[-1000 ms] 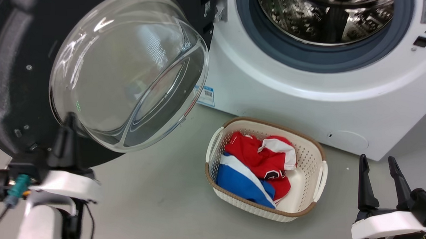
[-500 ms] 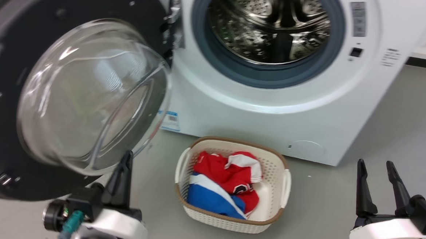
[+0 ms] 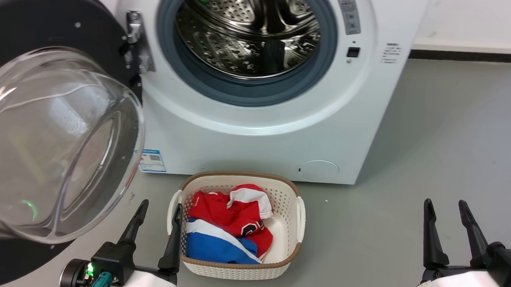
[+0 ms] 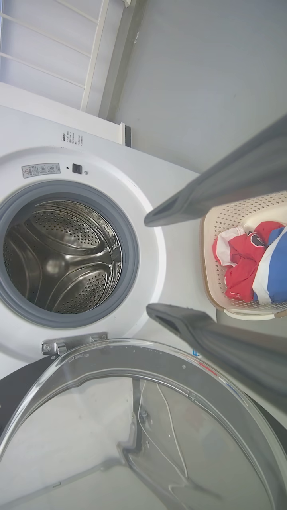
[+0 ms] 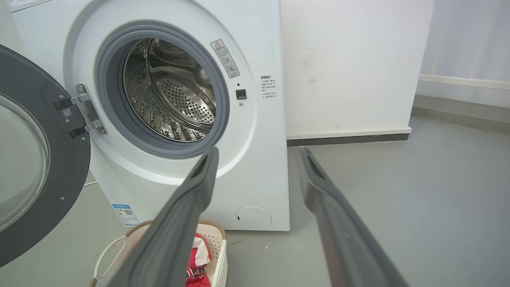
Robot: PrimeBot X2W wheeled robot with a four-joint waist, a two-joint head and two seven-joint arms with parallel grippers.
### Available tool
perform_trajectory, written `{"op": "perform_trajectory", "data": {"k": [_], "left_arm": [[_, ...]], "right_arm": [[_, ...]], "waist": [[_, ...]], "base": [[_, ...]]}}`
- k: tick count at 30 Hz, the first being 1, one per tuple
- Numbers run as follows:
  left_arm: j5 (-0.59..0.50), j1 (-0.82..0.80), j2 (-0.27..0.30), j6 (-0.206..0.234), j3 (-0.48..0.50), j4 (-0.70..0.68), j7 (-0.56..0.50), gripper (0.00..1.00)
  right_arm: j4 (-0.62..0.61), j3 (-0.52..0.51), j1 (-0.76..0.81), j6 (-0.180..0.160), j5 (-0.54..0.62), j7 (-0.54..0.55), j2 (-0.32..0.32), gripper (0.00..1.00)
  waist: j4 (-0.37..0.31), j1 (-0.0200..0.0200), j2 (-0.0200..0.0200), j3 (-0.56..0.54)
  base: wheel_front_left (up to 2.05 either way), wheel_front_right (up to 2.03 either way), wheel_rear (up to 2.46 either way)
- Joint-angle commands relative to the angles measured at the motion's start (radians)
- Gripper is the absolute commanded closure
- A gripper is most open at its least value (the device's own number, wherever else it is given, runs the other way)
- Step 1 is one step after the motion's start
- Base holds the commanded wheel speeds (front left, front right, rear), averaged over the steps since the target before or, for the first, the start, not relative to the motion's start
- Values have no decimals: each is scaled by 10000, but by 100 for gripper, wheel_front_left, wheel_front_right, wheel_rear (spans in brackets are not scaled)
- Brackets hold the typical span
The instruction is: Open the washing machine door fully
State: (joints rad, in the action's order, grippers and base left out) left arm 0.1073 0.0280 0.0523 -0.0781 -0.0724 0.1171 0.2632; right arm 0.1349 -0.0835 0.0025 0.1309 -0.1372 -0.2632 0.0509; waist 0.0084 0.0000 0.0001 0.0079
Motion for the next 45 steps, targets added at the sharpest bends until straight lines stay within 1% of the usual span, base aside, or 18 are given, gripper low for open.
{"op": "perform_trajectory", "data": {"k": [1,9,14,21,28,40,45], "left_arm": [[-44,96,-17,64,-1,-46,23,0],[-343,181,-23,426,-129,-334,23,0],[-240,156,-18,308,-248,-446,23,0],[-328,63,-21,447,-142,-591,23,0],[-207,95,-21,296,-188,-499,23,0],[-134,18,-22,321,-151,-361,23,0],[75,63,-22,238,-199,-256,23,0]], "right_arm": [[-47,20,92,-3,-13,-23,-12,0],[-10,68,-5,-3,-152,-23,-14,0],[7,137,-131,-3,-255,-23,-13,0],[9,181,-194,-3,-307,-23,-13,0],[-17,183,-205,-5,-327,-23,-13,0],[27,194,-226,-5,-290,-23,-13,0],[29,195,-203,-3,-260,-23,-14,0]], "waist": [[-140,0,-1,36],[-426,0,-1,169],[-433,0,-1,254],[-369,0,-1,269],[-314,0,-1,287],[-276,0,-1,321],[-278,0,-1,290]], "base": [[0,0,0],[0,0,0],[0,0,0],[0,0,0],[0,0,0],[0,0,0],[0,0,0]]}}
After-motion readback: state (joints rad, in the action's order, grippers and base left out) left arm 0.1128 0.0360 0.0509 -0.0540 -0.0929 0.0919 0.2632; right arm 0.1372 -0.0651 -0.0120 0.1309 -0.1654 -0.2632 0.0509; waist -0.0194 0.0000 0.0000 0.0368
